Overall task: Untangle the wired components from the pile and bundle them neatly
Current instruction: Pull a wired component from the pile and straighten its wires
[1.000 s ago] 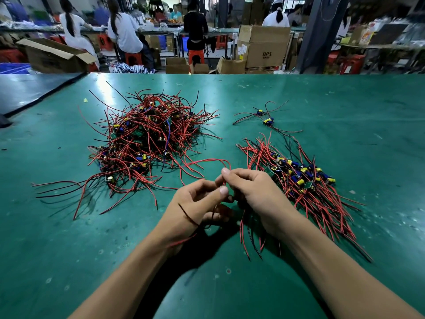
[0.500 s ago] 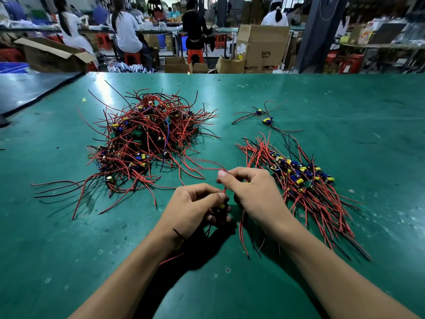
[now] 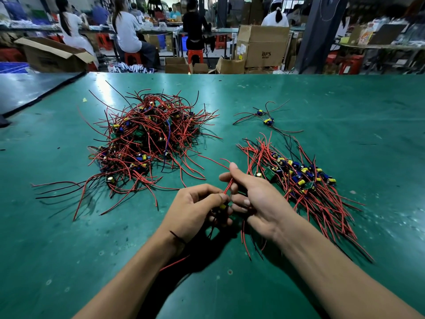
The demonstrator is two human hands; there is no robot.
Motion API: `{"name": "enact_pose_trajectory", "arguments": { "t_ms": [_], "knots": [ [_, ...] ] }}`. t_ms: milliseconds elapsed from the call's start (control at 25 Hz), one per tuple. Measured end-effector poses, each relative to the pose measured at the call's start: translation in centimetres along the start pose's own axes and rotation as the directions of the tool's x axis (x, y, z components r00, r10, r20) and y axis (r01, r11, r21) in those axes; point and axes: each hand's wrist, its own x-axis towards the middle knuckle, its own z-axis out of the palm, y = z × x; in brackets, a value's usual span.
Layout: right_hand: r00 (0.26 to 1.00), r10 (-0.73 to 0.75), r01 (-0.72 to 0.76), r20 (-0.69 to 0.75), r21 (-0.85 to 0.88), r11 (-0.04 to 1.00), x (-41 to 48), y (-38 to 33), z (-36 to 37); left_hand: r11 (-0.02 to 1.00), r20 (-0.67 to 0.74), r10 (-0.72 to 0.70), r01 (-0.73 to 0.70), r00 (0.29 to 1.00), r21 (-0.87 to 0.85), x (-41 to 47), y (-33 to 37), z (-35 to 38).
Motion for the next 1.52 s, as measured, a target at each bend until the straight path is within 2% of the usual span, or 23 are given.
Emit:
{"name": "enact_pose_trajectory", "arguments": {
  "t_ms": [160, 280, 360, 520, 680, 760, 1000, 1120, 1240, 1320, 1400, 1440, 1520],
  "knots": [
    [0.994, -0.021, 0.037, 0.106, -0.152, 0.988, -0.3, 0.2, -0.2, 0.999, -0.047, 0.047, -0.048, 0.998, -0.005, 0.0, 0.0, 0.2],
    [0.984, 0.043, -0.011, 0.171, -0.183, 0.983, -0.3, 0.2, -0.8, 0.997, -0.069, 0.037, -0.041, 0.997, -0.058, 0.2, 0.0, 0.0],
    [0.99, 0.016, 0.004, 0.142, -0.141, 0.99, -0.2, 0.4, -0.7, 0.997, -0.05, 0.039, -0.042, 0.998, -0.058, 0.2, 0.0, 0.0],
    [0.995, -0.099, 0.097, 0.035, 0.051, 0.994, 0.2, 0.7, -0.1, 0.996, 0.005, 0.049, -0.048, 0.999, -0.07, 0.4, 0.1, 0.0],
    [0.973, -0.21, 0.22, -0.092, 0.119, 0.968, 0.5, 0.5, -0.1, 0.998, 0.053, 0.056, -0.055, 0.997, -0.031, 0.1, 0.1, 0.3],
    [0.97, -0.211, 0.225, -0.118, 0.131, 0.965, 0.6, 0.4, -0.2, 0.999, 0.045, 0.051, -0.051, 0.998, -0.02, 0.0, 0.1, 0.4],
    [0.999, -0.048, 0.047, 0.026, 0.042, 0.998, 0.1, 1.2, -0.2, 0.998, -0.032, 0.061, -0.061, 0.998, 0.002, -0.4, -0.1, 0.5],
    [0.988, 0.018, -0.002, 0.156, -0.102, 0.995, -0.3, 0.8, -0.3, 0.997, -0.035, 0.024, -0.027, 0.999, -0.078, -0.3, 0.1, 0.3],
    [0.948, 0.116, -0.054, 0.296, -0.211, 0.976, -0.4, 0.3, -0.8, 0.978, 0.033, -0.043, 0.049, 0.999, -0.205, -0.5, 0.6, 0.1],
    [0.943, 0.08, -0.018, 0.323, -0.191, 0.981, -0.2, 0.4, -0.8, 0.957, 0.068, -0.083, 0.098, 0.994, -0.272, -0.5, 0.9, 0.2],
    [0.947, -0.023, 0.043, 0.32, -0.056, 0.998, -0.1, 0.5, -0.6, 0.952, 0.074, -0.084, 0.102, 0.994, -0.29, -0.3, 1.0, 0.3],
    [0.952, -0.082, 0.087, 0.295, -0.005, 0.996, 0.0, 0.7, -0.5, 0.953, 0.072, -0.079, 0.097, 0.994, -0.286, -0.1, 1.0, 0.3],
    [0.961, -0.227, 0.243, 0.158, -0.09, 0.966, 0.3, 1.0, -0.6, 0.956, 0.073, -0.084, 0.101, 0.994, -0.274, 0.0, 1.0, 0.4]
  ]
}}
